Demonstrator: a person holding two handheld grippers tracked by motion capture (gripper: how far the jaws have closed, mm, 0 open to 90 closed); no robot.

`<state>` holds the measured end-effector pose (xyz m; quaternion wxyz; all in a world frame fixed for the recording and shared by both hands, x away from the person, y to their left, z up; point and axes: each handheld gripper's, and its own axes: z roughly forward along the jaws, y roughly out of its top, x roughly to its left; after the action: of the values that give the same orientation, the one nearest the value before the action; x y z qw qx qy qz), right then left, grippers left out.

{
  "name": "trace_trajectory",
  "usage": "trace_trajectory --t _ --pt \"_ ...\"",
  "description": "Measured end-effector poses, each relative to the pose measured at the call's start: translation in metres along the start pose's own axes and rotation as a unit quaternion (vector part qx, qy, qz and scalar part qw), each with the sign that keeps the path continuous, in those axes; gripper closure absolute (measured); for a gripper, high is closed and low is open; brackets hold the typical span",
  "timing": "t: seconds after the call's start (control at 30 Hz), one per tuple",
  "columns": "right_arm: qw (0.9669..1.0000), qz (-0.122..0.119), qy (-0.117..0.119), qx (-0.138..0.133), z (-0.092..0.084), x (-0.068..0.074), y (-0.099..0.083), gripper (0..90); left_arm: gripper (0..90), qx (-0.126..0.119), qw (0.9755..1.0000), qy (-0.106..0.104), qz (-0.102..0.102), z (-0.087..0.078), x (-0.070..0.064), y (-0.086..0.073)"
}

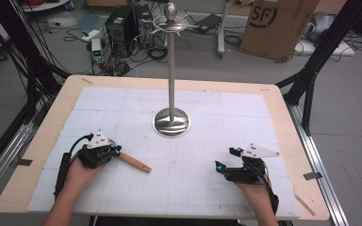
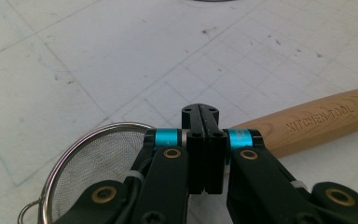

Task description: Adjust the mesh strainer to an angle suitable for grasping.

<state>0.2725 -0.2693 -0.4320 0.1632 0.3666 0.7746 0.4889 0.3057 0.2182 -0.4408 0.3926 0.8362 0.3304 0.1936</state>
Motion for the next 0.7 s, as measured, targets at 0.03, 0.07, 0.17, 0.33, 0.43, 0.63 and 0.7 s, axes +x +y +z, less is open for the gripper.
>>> trace_trajectory --t 0.03,0.07,0.17,0.33,0.43,0.63,0.7 --pt "1.0 -0.001 -0.001 0.0 0.0 0.0 0.0 18.8 89.6 -0.002 1.0 -0.003 0.002 0.0 -0.003 0.0" --pt "1.0 -0.001 0.0 0.0 0.001 0.0 0.0 18.8 89.6 -0.003 1.0 -0.004 0.003 0.0 -0.005 -0.001" --pt "1.0 0.001 -0.001 -0.001 0.0 0.0 0.0 18.8 89.6 -0.008 0.9999 -0.011 0.005 0.0 -0.012 -0.001" --pt "1.0 0.0 0.0 0.001 0.0 0.0 0.0 18.9 89.6 -0.012 0.9997 -0.019 0.011 -0.001 -0.022 -0.001" --pt "1.0 0.0 0.0 0.001 0.001 0.0 0.0 18.8 89.3 -0.017 0.9996 -0.02 0.01 -0.001 -0.022 0.0" --pt "1.0 0.001 -0.001 0.0 0.0 0.0 0.0 18.8 84.6 -0.043 0.9981 -0.035 0.026 -0.013 -0.03 0.011" --pt "1.0 0.001 0.0 0.003 0.001 0.001 0.0 18.8 83.8 -0.048 0.997 -0.047 0.039 -0.015 -0.036 0.015"
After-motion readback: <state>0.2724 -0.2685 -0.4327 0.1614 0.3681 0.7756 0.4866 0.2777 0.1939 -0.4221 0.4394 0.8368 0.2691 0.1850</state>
